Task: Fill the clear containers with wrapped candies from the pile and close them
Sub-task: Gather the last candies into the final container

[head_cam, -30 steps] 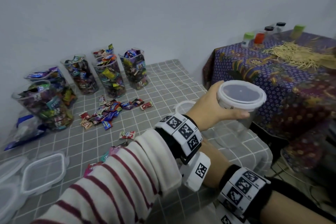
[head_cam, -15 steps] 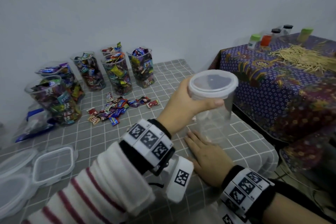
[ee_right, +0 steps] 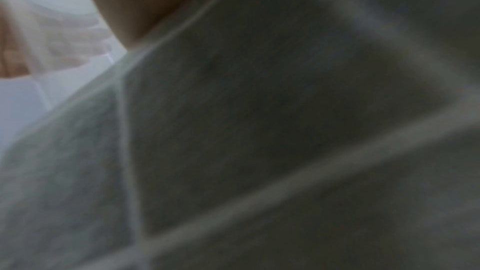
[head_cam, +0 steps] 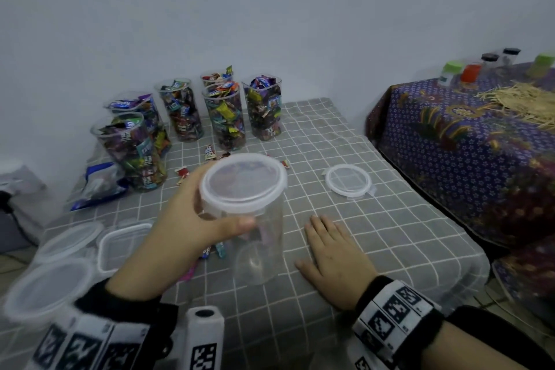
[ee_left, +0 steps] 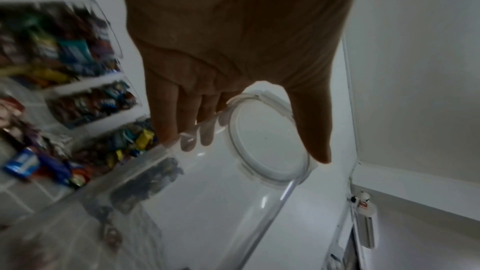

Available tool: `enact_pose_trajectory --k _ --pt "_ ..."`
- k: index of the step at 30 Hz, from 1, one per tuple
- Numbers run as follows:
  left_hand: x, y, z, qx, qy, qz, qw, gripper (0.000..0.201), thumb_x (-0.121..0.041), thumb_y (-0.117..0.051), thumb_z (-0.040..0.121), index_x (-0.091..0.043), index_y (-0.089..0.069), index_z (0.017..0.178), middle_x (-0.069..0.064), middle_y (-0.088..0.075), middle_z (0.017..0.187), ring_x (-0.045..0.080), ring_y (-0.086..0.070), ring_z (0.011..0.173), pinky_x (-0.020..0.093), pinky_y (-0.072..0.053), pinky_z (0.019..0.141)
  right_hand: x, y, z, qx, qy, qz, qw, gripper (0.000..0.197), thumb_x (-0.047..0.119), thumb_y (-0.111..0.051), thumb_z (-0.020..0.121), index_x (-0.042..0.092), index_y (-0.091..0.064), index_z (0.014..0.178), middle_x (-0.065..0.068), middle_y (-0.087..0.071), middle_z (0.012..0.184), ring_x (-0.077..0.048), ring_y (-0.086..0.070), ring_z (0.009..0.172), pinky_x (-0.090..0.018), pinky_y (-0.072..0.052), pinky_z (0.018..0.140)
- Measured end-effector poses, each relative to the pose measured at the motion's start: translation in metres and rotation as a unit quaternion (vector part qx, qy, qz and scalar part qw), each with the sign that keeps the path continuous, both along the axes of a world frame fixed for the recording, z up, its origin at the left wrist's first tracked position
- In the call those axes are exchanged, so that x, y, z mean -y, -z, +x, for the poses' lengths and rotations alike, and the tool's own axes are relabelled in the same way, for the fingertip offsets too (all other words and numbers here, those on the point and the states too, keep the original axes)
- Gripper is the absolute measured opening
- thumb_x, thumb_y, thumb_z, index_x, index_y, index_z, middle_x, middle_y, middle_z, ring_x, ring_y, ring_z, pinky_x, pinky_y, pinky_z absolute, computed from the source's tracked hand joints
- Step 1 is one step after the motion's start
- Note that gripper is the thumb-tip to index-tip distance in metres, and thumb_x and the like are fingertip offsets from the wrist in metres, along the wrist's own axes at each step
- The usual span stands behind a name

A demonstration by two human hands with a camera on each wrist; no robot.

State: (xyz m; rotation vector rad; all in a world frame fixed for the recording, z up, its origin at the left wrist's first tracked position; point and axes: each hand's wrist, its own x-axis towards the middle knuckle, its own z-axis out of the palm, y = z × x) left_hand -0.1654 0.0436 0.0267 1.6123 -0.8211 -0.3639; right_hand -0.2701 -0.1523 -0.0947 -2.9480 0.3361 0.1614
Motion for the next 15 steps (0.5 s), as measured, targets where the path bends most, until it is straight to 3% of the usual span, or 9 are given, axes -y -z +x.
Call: enact_pose_trajectory --k 3,6,8,12,15 --pt "-0.016 0.007 -0.001 0.009 -0.017 0.01 1.0 0.081 -0.044 -0.08 0.043 -0.038 -0.053 0.118 -0.021 -0.064 0.116 -0.001 -0.06 0.107 0.022 -0.045 0.085 -0.011 -0.002 0.006 -0.008 -0.004 0.001 1.0 0.104 0.071 0.019 0.069 0.009 -0.001 0.15 -0.01 0.005 0.159 -0.022 0.007 0.146 -0.029 0.015 0.107" --pt "-0.025 0.013 -0.003 0.017 -0.032 0.012 0.999 0.073 -0.045 -0.079 0.042 -0.045 -0.053 0.111 -0.031 -0.062 0.111 -0.01 -0.058 0.103 0.005 -0.044 0.077 -0.021 -0.004 0.013 -0.013 -0.012 -0.005 1.0 0.111 0.073 0.025 0.063 0.009 -0.002 0.15 -0.01 0.004 0.159 -0.022 0.007 0.146 -0.029 0.014 0.108" --pt "-0.027 0.017 -0.004 0.021 -0.05 0.012 0.998 0.074 -0.046 -0.078 0.042 -0.045 -0.051 0.11 -0.036 -0.061 0.108 -0.014 -0.056 0.101 0.0 -0.041 0.074 -0.024 -0.003 0.016 -0.015 -0.018 -0.011 1.0 0.116 0.069 0.029 0.055 0.01 -0.003 0.15 -0.01 0.003 0.159 -0.021 0.005 0.146 -0.029 0.014 0.108" --pt "-0.03 0.026 -0.003 0.023 -0.076 -0.001 0.997 0.076 -0.047 -0.077 0.044 -0.044 -0.049 0.115 -0.035 -0.059 0.111 -0.012 -0.055 0.106 0.003 -0.043 0.077 -0.025 -0.003 0.018 -0.017 -0.023 -0.008 1.0 0.119 0.074 0.032 0.056 0.011 -0.002 0.151 -0.009 0.003 0.159 -0.02 0.005 0.146 -0.028 0.015 0.107" --pt "-0.032 0.032 -0.001 0.02 -0.076 -0.013 0.997 0.078 -0.05 -0.08 0.045 -0.047 -0.05 0.117 -0.031 -0.059 0.116 -0.008 -0.054 0.111 0.01 -0.044 0.082 -0.024 -0.004 0.018 -0.024 -0.015 0.002 1.0 0.109 0.074 0.018 0.063 0.012 -0.002 0.151 -0.007 0.003 0.159 -0.018 0.006 0.146 -0.026 0.015 0.106"
